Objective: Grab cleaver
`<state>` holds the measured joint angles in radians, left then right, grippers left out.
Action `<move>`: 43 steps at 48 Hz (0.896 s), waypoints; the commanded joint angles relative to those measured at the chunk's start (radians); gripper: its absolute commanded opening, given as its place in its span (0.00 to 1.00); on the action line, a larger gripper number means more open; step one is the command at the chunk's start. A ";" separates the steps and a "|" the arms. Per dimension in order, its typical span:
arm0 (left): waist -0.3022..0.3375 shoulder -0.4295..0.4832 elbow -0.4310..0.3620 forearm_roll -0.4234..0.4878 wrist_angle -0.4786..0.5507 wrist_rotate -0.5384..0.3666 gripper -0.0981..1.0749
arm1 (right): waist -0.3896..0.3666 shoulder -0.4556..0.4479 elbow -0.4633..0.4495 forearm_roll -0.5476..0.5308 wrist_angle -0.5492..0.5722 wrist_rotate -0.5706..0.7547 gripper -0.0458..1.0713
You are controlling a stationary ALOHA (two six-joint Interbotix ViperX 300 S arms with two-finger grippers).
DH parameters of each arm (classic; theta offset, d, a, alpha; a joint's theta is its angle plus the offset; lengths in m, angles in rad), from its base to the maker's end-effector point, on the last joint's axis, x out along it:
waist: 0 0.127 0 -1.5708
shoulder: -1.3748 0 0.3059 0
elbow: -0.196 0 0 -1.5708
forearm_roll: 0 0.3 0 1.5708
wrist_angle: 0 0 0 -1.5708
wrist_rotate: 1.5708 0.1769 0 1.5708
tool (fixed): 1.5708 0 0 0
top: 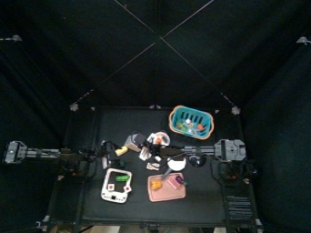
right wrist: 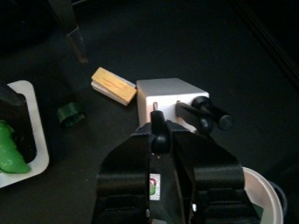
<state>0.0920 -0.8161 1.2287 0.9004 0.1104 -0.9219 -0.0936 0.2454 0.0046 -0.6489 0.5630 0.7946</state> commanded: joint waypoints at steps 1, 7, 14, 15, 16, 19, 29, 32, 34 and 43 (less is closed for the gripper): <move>0.002 0.002 -0.012 -0.003 -0.005 0.002 0.93 | 0.002 -0.069 -0.006 0.000 -0.006 0.002 0.32; 0.003 0.002 -0.012 -0.002 -0.005 0.003 0.93 | 0.002 -0.095 0.008 0.011 -0.008 0.002 0.32; 0.003 0.002 -0.012 -0.003 -0.005 0.003 0.93 | 0.005 -0.118 0.026 0.020 -0.008 0.003 0.32; 0.003 0.002 -0.012 -0.003 -0.005 0.003 0.93 | 0.006 -0.126 0.032 0.021 -0.008 0.003 0.32; 0.002 0.002 -0.012 -0.003 -0.005 0.003 0.93 | 0.008 -0.130 0.035 0.023 -0.008 0.003 0.32; 0.003 0.002 -0.012 -0.003 -0.005 0.003 0.93 | 0.011 -0.143 0.048 0.029 -0.008 0.003 0.32; 0.002 0.002 -0.012 -0.003 -0.005 0.003 0.93 | 0.026 -0.196 0.086 0.031 -0.008 0.005 0.32; 0.002 0.002 -0.012 -0.003 -0.005 0.003 0.93 | 0.029 -0.210 0.098 0.032 -0.008 0.005 0.32; 0.003 0.002 -0.012 -0.003 -0.005 0.003 0.93 | 0.031 -0.222 0.109 0.031 -0.008 0.005 0.32; 0.003 0.002 -0.012 -0.003 -0.005 0.003 0.93 | 0.041 -0.267 0.144 0.026 -0.009 0.006 0.32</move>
<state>0.0920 -0.8161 1.2287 0.8974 0.1104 -0.9189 -0.0598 0.0414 0.1473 -0.6182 0.5614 0.7977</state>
